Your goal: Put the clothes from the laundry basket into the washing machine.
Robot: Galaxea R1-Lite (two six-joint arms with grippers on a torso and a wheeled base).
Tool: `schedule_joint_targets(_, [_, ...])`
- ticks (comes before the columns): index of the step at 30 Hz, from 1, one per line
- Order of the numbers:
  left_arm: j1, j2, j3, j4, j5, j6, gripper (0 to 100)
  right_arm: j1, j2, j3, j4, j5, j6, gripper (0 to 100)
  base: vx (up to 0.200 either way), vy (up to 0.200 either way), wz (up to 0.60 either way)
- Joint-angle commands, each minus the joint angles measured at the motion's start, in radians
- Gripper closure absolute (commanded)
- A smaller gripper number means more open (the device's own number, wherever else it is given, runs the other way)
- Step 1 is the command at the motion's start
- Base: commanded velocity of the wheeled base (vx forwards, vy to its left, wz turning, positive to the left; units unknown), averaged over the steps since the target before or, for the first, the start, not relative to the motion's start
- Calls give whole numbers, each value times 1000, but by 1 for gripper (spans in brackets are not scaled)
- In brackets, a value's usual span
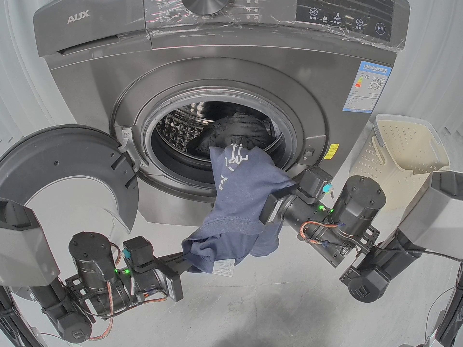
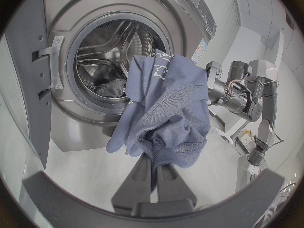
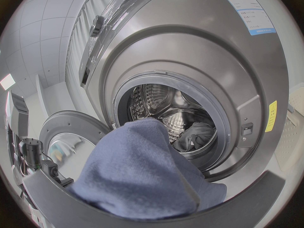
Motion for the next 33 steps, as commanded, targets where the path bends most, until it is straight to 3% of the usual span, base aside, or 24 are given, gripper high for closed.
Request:
schedule_joint_targets(1, [5, 36, -15, 0, -2, -1, 100, 5, -5, -2, 0, 1, 1, 100, 0, 0, 0])
schedule_joint_targets(8, [5, 30, -1, 0, -2, -1, 100, 6, -7, -2, 0, -1, 1, 100, 0, 0, 0])
schedule_joint_targets(9, [5, 30, 0, 0, -2, -1, 0, 6, -7, -3, 0, -1, 1, 100, 0, 0, 0])
schedule_joint_targets(16, [-55, -16, 150, 3, -6, 0, 0, -20, 18, -25, 2, -1, 1, 100, 0, 0, 0])
schedule_joint_targets(24, [-109, -57, 149, 2, -11, -3, 0, -20, 36, -66, 11, -16, 4, 100, 0, 0, 0])
schedule_joint_targets(27, [-120, -54, 130, 0, -9, -3, 0, -11, 41, -62, 11, -17, 10, 100, 0, 0, 0])
schedule_joint_targets(28, [-113, -48, 52, 0, -8, -3, 0, -3, 45, -63, 11, -17, 10, 100, 0, 0, 0])
schedule_joint_targets(33, [-109, -39, -81, 2, -11, -6, 0, 9, 61, -65, 13, -17, 8, 100, 0, 0, 0])
